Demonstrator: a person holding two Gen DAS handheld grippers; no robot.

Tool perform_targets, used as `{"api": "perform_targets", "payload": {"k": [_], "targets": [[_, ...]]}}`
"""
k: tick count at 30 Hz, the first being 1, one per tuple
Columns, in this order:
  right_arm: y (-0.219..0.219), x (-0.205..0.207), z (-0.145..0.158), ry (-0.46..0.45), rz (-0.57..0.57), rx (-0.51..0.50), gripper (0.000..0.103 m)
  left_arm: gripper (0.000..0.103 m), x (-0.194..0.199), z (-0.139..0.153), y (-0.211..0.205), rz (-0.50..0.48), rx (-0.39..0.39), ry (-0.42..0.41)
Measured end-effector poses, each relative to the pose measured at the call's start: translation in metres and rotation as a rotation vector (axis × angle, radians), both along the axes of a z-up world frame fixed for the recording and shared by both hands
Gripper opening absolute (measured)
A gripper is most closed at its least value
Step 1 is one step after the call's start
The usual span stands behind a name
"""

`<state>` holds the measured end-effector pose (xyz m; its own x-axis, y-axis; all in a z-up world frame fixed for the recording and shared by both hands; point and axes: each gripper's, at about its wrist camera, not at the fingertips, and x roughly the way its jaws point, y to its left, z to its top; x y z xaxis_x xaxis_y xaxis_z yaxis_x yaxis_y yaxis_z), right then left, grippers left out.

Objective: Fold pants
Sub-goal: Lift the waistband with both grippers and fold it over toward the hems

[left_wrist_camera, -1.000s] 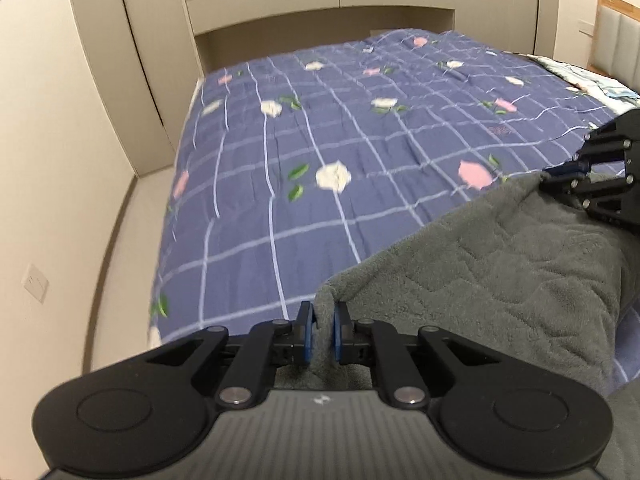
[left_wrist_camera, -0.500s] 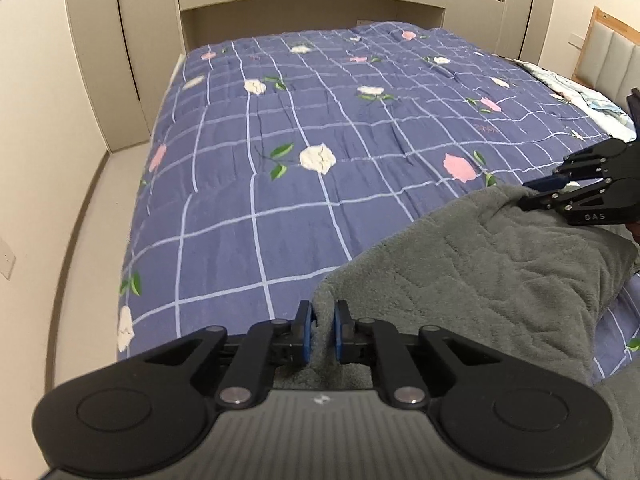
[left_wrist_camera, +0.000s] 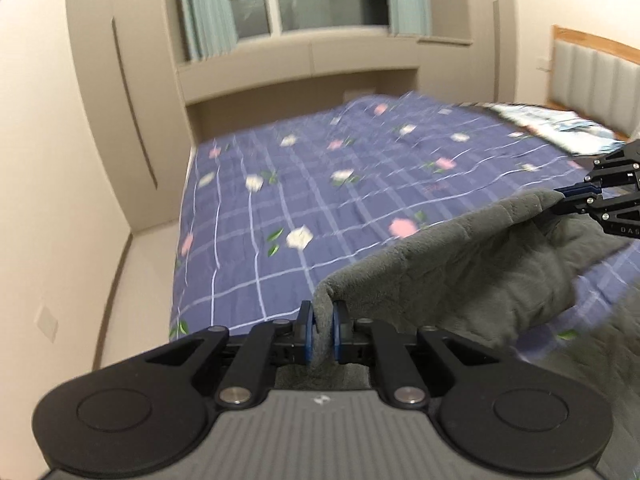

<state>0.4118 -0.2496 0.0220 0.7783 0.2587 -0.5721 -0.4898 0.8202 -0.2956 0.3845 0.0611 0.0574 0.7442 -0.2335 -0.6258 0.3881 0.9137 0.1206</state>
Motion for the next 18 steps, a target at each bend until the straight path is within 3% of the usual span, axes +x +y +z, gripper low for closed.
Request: {"api": "perform_targets", "payload": {"k": [4,8,12,18], "targets": [[-0.008,-0.068,0.021,-0.054,0.017,-0.007,0.007,0.009,-0.058,0.014,-0.010,-0.058,0.051,-0.069],[-0.010,-0.131,0.024,-0.046,0.035,-0.012,0.006,0.008,-0.116,0.012,-0.020,-0.107,0.110,-0.118],[-0.008,-0.186,0.017,-0.036,0.048,-0.021,0.006,0.008,-0.164,-0.003,-0.026,-0.147,0.163,-0.129],[0.006,-0.235,-0.012,0.011,0.073,-0.052,0.006,0.008,-0.210,-0.045,-0.029,-0.163,0.234,-0.082]]}}
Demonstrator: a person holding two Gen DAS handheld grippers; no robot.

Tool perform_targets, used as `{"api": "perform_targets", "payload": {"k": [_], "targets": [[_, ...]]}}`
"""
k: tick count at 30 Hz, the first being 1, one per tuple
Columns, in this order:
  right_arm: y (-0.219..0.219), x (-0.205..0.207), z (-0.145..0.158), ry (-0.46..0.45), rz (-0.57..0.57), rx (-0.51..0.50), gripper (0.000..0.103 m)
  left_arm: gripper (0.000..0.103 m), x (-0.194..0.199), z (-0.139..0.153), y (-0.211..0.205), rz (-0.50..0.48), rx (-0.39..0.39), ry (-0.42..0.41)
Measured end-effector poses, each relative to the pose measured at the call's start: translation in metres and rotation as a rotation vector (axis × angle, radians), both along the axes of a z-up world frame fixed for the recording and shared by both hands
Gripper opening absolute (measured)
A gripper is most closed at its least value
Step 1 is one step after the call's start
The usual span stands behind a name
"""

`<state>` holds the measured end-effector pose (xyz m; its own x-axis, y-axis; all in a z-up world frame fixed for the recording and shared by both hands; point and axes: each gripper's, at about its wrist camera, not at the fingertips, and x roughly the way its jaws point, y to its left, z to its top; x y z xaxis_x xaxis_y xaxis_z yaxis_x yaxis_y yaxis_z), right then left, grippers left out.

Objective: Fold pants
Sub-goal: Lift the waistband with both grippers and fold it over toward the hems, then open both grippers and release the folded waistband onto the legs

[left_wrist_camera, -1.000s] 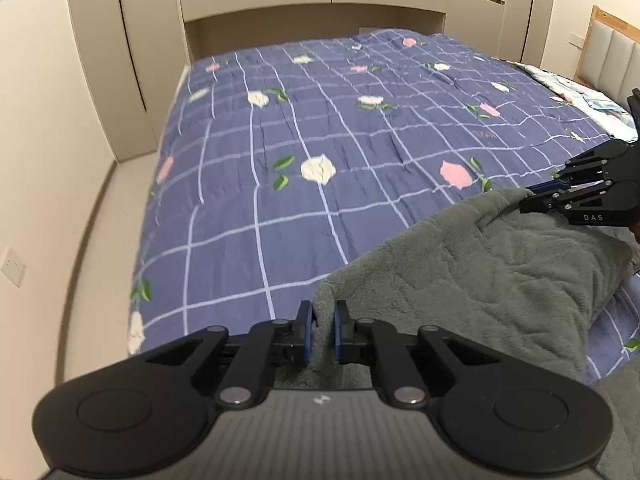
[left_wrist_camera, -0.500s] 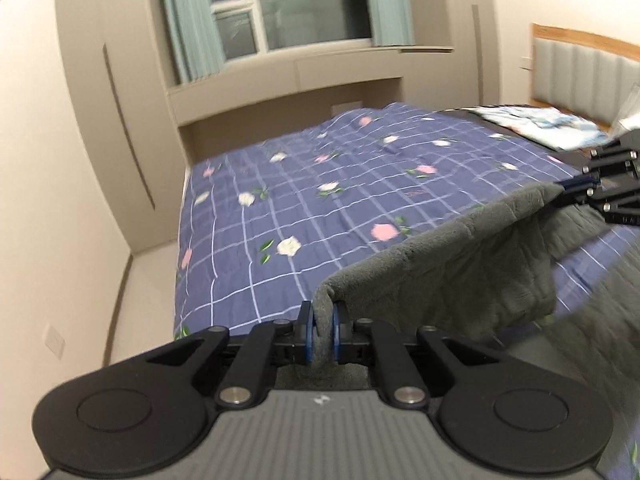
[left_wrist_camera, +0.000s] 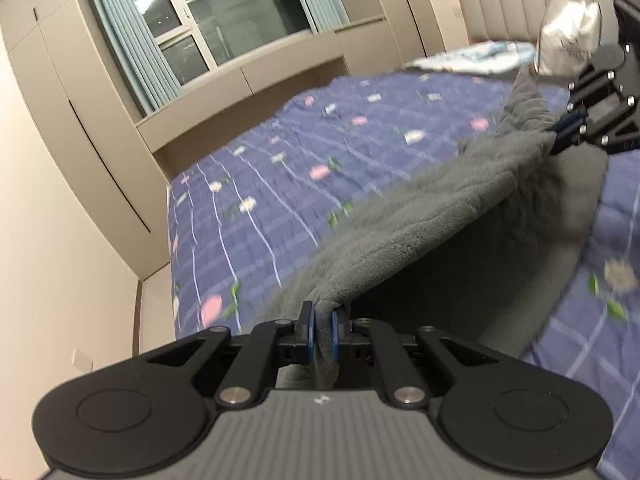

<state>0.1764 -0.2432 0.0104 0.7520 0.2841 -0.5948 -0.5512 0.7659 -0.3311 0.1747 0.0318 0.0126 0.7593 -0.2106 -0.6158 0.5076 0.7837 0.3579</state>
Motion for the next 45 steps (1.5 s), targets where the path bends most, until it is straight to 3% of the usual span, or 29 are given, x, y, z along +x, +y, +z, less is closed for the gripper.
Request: {"api": "perform_targets", "payload": {"k": [6,13,18,21,25,27,29,31,33,37,39,45], "targets": [[0.013,-0.025,-0.033,0.063,-0.007,-0.015,0.006,0.007,-0.022,-0.032,0.003,0.009,0.018,0.021],[0.013,-0.035,-0.035,0.085,-0.011,-0.001,0.006,0.006,-0.036,-0.026,0.012,-0.004,0.026,0.005],[0.009,-0.043,-0.039,0.126,-0.005,0.000,0.005,0.006,-0.037,-0.047,0.008,-0.007,0.062,0.064],[0.006,-0.042,-0.056,0.181,-0.022,0.016,0.001,0.007,-0.030,-0.063,0.002,0.046,0.045,0.132],[0.003,-0.040,-0.074,0.220,-0.066,0.062,0.001,0.009,-0.025,-0.067,0.000,0.103,0.018,0.155],[0.001,-0.041,-0.075,0.224,-0.080,0.101,0.011,0.012,-0.024,-0.067,0.001,0.126,-0.003,0.168],[-0.003,-0.042,-0.073,0.218,-0.088,0.136,0.018,0.025,-0.025,-0.066,0.000,0.150,-0.019,0.178],[-0.009,-0.044,-0.071,0.216,-0.097,0.170,0.030,0.066,-0.029,-0.062,-0.003,0.151,-0.045,0.187],[-0.018,-0.046,-0.068,0.208,-0.124,0.215,0.062,0.087,-0.036,-0.058,-0.009,0.162,-0.077,0.174],[-0.050,-0.054,-0.060,0.186,-0.209,0.330,0.090,0.103,-0.041,-0.055,-0.033,0.181,-0.113,0.150],[-0.068,-0.059,-0.058,0.159,-0.274,0.357,0.102,0.103,-0.039,-0.054,-0.050,0.204,-0.143,0.128],[-0.129,-0.061,-0.055,0.112,-0.488,0.395,0.103,0.103,-0.023,-0.052,-0.113,0.150,-0.200,0.104]]}}
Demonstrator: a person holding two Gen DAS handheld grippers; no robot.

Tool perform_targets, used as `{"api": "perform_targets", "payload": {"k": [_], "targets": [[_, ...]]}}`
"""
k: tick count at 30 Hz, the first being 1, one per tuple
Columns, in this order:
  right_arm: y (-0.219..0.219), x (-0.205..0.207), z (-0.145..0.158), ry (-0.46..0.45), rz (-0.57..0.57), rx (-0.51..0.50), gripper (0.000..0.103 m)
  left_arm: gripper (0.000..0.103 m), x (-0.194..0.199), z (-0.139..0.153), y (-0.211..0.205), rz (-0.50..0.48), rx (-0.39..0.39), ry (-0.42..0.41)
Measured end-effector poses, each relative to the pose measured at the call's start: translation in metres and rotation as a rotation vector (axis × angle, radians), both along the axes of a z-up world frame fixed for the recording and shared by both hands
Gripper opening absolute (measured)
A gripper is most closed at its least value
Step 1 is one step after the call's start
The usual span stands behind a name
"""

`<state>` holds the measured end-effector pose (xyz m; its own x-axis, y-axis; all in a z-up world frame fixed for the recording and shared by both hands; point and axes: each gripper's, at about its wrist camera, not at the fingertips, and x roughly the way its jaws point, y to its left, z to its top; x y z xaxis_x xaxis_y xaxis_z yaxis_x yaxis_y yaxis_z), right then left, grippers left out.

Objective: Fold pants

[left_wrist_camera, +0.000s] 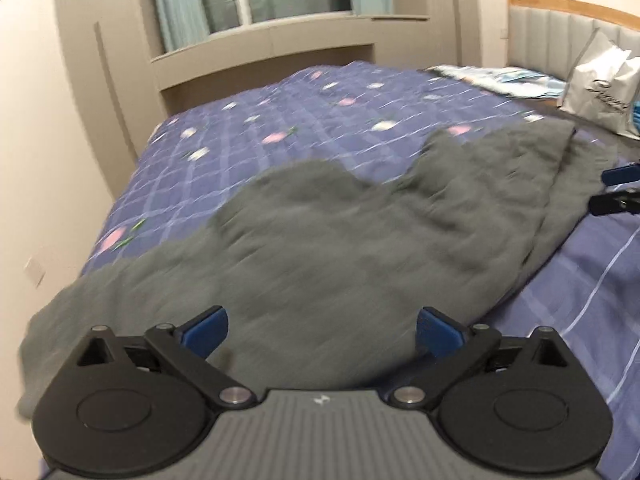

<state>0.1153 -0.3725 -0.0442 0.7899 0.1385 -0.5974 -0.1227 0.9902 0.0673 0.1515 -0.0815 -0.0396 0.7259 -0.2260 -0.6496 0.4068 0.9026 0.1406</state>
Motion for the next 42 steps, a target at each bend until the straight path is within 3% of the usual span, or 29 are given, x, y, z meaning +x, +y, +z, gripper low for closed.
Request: {"api": "perform_targets", "payload": {"k": [6,10,18,20,23,25,28,30,31,33,37,42], "targets": [[-0.066,0.018,0.003,-0.005,-0.184,0.088,0.103,0.103,0.018,0.006,-0.081,-0.138,-0.029,-0.047],[-0.113,0.050,0.006,0.027,-0.252,0.205,0.102,0.103,0.028,0.002,-0.134,-0.264,-0.037,-0.041],[-0.162,0.099,0.010,0.058,-0.273,0.277,0.099,0.101,0.019,-0.025,-0.199,-0.436,0.128,-0.085],[-0.171,0.107,0.009,0.059,-0.283,0.315,0.096,0.095,0.020,-0.028,-0.205,-0.449,0.142,-0.069],[-0.176,0.110,0.010,0.037,-0.312,0.324,0.083,0.078,0.024,-0.031,-0.204,-0.438,0.136,-0.031],[-0.180,0.113,0.008,0.037,-0.326,0.343,0.078,0.054,0.028,-0.032,-0.201,-0.428,0.131,0.000],[-0.186,0.118,0.003,0.048,-0.346,0.361,0.064,0.028,0.035,-0.036,-0.198,-0.414,0.138,0.062],[-0.187,0.120,0.003,0.045,-0.363,0.352,0.035,0.012,0.037,-0.035,-0.197,-0.416,0.120,0.083],[-0.188,0.120,0.004,0.038,-0.368,0.343,0.030,0.007,0.038,-0.034,-0.197,-0.417,0.118,0.080],[-0.189,0.120,0.008,0.018,-0.350,0.342,0.019,0.004,0.038,-0.030,-0.197,-0.408,0.113,0.071],[-0.179,0.119,0.026,-0.036,-0.268,0.252,0.017,0.004,0.039,-0.012,-0.189,-0.385,0.068,0.042],[-0.174,0.104,0.062,-0.184,-0.221,0.143,0.016,0.004,0.040,0.014,-0.187,-0.377,0.003,-0.014]]}}
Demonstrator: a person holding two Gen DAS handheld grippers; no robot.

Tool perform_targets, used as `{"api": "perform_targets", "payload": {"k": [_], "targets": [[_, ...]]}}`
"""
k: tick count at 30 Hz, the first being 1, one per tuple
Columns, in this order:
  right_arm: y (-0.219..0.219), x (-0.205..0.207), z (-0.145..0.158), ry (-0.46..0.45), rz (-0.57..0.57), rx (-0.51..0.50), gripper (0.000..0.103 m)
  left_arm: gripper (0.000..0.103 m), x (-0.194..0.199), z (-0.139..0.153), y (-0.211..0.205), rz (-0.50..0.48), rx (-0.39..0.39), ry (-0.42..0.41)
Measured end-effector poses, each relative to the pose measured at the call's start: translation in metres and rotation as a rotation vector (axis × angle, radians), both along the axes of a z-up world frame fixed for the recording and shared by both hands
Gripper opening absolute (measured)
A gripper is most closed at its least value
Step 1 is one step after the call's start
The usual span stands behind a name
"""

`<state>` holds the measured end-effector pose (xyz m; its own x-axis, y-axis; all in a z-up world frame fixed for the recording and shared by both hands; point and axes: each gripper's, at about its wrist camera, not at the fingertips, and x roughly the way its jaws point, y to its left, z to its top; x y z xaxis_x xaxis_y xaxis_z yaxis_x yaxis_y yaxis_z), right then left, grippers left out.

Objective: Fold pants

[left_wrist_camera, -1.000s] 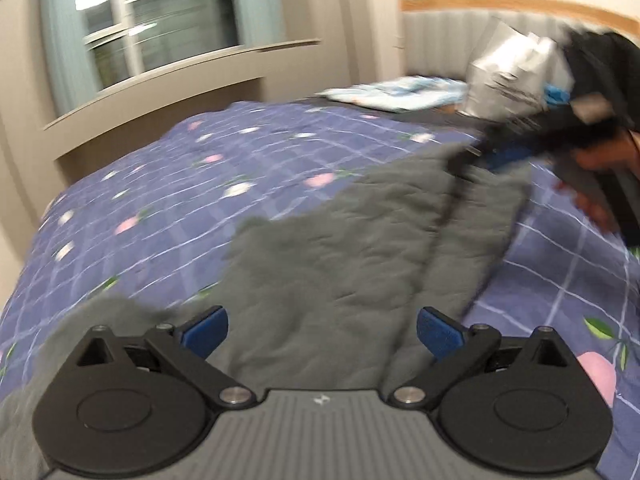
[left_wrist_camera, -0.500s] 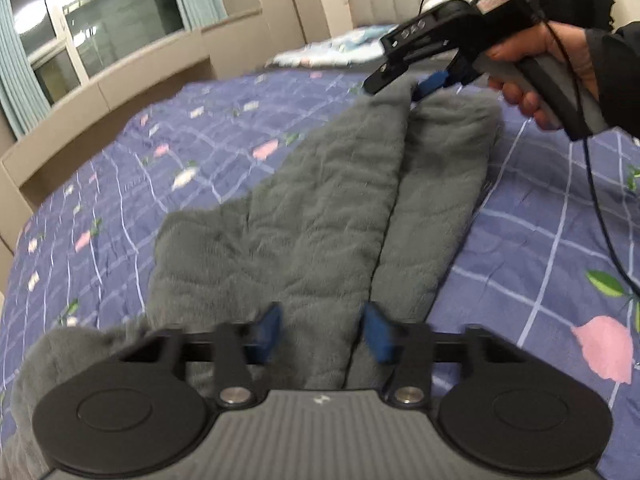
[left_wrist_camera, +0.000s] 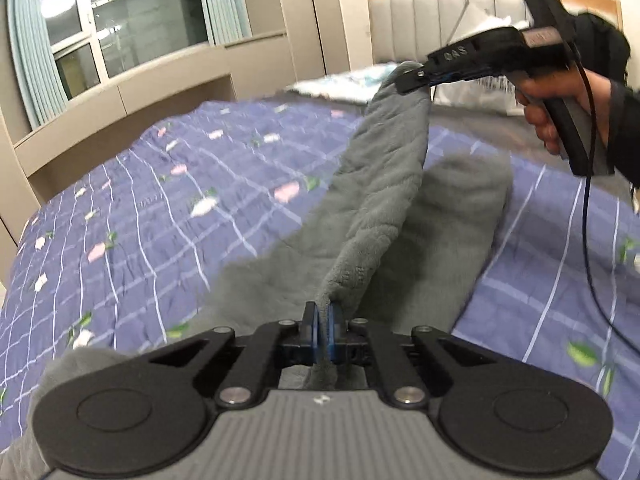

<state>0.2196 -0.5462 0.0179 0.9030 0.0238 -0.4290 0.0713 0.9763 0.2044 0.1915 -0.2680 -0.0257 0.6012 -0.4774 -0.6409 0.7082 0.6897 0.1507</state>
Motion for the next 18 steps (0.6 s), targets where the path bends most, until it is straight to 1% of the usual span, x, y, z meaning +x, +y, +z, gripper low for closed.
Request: {"api": "perform_targets", "payload": {"k": [3,5,7,8,11,13,15,18], "targets": [[-0.004,-0.022,0.017,-0.095,-0.016,-0.072,0.016,0.004,-0.005,0.006,-0.008,-0.020,-0.009,-0.019],[-0.007,-0.039,0.016,-0.111,-0.034,-0.113,0.016,0.004,-0.008,0.000,-0.015,-0.038,0.010,-0.014],[-0.011,-0.055,0.002,-0.088,-0.061,-0.131,0.016,0.004,-0.010,-0.012,-0.022,-0.053,0.033,0.009],[-0.015,-0.061,-0.007,-0.057,-0.074,-0.124,0.016,0.004,-0.011,-0.019,-0.025,-0.060,0.044,0.021],[-0.027,-0.072,-0.041,0.051,-0.123,-0.079,0.016,0.004,-0.016,-0.036,-0.029,-0.074,0.073,0.040],[-0.032,-0.077,-0.057,0.096,-0.145,-0.055,0.016,0.004,-0.020,-0.040,-0.030,-0.073,0.080,0.037],[-0.034,-0.082,-0.065,0.107,-0.155,-0.033,0.016,0.004,-0.021,-0.037,-0.030,-0.067,0.075,0.027],[-0.029,-0.086,-0.060,0.079,-0.154,-0.043,0.017,0.005,-0.018,-0.037,-0.032,-0.053,0.081,0.040]]}}
